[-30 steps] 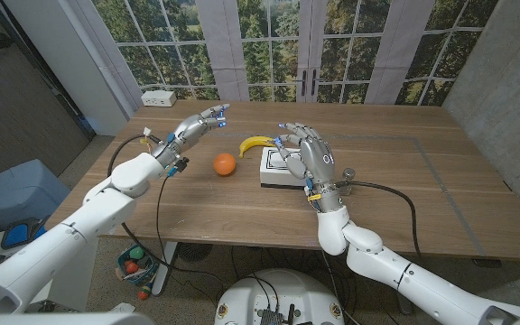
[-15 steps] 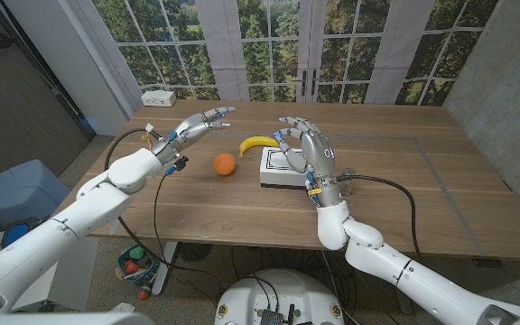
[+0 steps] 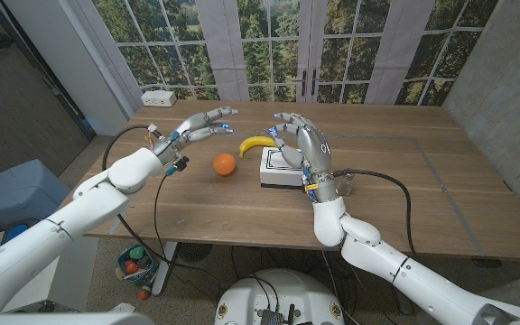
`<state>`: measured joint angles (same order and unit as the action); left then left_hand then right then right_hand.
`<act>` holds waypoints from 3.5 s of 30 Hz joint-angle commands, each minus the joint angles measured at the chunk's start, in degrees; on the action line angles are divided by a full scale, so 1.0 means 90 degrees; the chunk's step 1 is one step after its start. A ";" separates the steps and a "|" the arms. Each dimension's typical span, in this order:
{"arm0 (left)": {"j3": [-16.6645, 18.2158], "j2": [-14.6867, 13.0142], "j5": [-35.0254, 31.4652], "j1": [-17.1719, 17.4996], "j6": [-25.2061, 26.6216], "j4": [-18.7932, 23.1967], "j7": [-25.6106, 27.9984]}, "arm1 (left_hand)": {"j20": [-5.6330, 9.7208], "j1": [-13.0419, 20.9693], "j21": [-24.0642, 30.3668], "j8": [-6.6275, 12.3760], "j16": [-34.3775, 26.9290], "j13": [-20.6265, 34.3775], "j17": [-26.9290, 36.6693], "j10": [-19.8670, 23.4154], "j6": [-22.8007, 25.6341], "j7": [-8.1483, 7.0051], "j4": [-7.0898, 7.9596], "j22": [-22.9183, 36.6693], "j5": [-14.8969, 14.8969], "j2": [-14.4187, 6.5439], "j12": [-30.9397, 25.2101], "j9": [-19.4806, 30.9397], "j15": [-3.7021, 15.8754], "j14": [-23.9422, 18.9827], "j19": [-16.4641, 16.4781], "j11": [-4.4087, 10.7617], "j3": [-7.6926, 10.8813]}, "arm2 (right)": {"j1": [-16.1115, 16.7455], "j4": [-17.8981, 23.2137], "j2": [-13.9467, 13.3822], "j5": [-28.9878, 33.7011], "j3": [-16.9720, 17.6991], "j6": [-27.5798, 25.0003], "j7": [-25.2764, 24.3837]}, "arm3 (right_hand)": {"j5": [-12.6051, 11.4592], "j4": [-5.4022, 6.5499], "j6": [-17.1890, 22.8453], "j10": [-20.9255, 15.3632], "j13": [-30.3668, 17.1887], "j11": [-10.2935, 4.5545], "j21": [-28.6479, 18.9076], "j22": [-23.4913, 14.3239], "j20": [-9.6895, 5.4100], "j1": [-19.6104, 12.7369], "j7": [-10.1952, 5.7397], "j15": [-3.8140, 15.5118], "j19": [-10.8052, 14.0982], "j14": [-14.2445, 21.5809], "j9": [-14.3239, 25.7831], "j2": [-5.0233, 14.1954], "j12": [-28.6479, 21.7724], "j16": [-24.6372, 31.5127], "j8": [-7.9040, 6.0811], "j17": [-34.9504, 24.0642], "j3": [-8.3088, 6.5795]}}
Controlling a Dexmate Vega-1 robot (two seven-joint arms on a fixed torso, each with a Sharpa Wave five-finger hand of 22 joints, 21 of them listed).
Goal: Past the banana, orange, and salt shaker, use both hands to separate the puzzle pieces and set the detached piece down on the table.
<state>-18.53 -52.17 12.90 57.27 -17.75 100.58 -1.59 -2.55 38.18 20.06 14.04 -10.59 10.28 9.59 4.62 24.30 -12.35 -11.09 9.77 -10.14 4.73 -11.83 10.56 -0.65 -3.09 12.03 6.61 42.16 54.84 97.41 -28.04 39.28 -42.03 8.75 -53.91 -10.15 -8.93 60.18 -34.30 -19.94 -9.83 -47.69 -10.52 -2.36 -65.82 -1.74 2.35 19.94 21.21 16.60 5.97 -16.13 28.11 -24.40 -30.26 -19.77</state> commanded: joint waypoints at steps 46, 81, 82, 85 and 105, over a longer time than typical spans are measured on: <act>-0.0572 0.1392 0.0931 -0.0703 -0.1579 -0.1562 -0.0954 | 0.0159 0.1428 -0.0392 0.0488 -0.0032 0.0024 0.0030 0.0994 0.2251 -0.0020 0.0087 0.0058 -0.0034 0.0501 -0.0057 0.0034 0.0470 -0.0775 0.0674 0.0271 -0.1091 | -0.0210 -0.0074 0.0527 -0.0343 0.0046 0.0425 0.0649 | -0.0010 -0.0026 0.0073 -0.0110 0.0017 0.0009 -0.0095 0.0000 -0.0375 -0.0069 0.0094 0.1149 0.0024 0.0131 -0.0033 -0.0062 0.0020 -0.0109 -0.0026 0.0028 0.0063; -0.0508 0.1572 0.0720 -0.0452 -0.1523 -0.1224 -0.0410 | 0.0214 0.2183 -0.0580 0.1396 0.0000 0.0033 0.0025 0.2101 0.4658 0.0611 0.0138 0.0099 0.0041 -0.0280 -0.0118 0.0357 0.0403 -0.1299 0.0990 0.0555 -0.1715 | -0.0082 -0.0019 0.0434 -0.0398 0.0164 0.0606 0.0564 | -0.0005 -0.0029 0.0074 -0.0114 0.0009 0.0008 -0.0130 0.0004 -0.0358 -0.0089 0.0097 0.1147 -0.0003 0.0128 -0.0057 -0.0061 0.0040 -0.0142 -0.0012 0.0009 0.0102; -0.0504 0.1572 0.0696 -0.0440 -0.1520 -0.1206 -0.0383 | 0.0226 0.2195 -0.0580 0.1405 0.0000 0.0034 0.0025 0.2124 0.4681 0.0613 0.0134 0.0100 0.0040 -0.0276 -0.0121 0.0355 0.0417 -0.1299 0.0997 0.0568 -0.1724 | -0.0078 -0.0017 0.0430 -0.0393 0.0172 0.0605 0.0556 | -0.0005 -0.0030 0.0073 -0.0119 0.0009 0.0008 -0.0131 0.0005 -0.0359 -0.0092 0.0097 0.1149 -0.0003 0.0127 -0.0056 -0.0061 0.0039 -0.0143 -0.0012 0.0008 0.0103; -0.0488 0.1571 0.0581 -0.0405 -0.1503 -0.1151 -0.0267 | 0.0251 0.2233 -0.0588 0.1360 -0.0002 0.0038 0.0025 0.2175 0.4581 0.0693 0.0129 0.0101 0.0035 -0.0259 -0.0117 0.0348 0.0444 -0.1301 0.1008 0.0602 -0.1766 | -0.0062 -0.0012 0.0433 -0.0396 0.0202 0.0612 0.0515 | -0.0005 -0.0028 0.0076 -0.0110 0.0007 0.0011 -0.0135 0.0005 -0.0359 -0.0093 0.0096 0.1149 -0.0006 0.0128 -0.0054 -0.0057 0.0044 -0.0142 -0.0015 0.0003 0.0107; -0.0282 0.1559 0.0258 -0.0186 -0.1459 -0.0973 0.0265 | 0.0312 0.2379 -0.0606 0.1339 -0.0009 0.0059 0.0025 0.2341 0.4595 0.0794 0.0122 0.0105 -0.0004 -0.0275 -0.0116 0.0325 0.0619 -0.1322 0.1051 0.0633 -0.1861 | 0.0025 0.0037 0.0457 -0.0319 0.0332 0.0370 0.0303 | -0.0003 -0.0020 0.0054 -0.0104 -0.0005 0.0005 -0.0153 0.0006 -0.0359 -0.0089 0.0086 0.1140 -0.0020 0.0124 -0.0039 -0.0050 0.0055 -0.0161 -0.0015 -0.0007 0.0130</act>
<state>-22.12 -37.88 16.69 54.55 -31.55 90.86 -1.82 -0.28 58.87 14.61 26.04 -10.59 10.55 9.72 25.09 64.51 -6.30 -10.06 10.54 -9.74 2.11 -12.37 13.42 1.96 -14.84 21.33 12.27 25.60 54.71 97.64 -24.08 36.02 -39.60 13.25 -50.23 -10.15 -9.09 60.56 -34.90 -19.82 -9.62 -48.77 -10.41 -2.35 -66.20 -0.93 2.45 19.94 21.92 16.12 5.58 -15.68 26.78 -24.26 -30.15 -18.65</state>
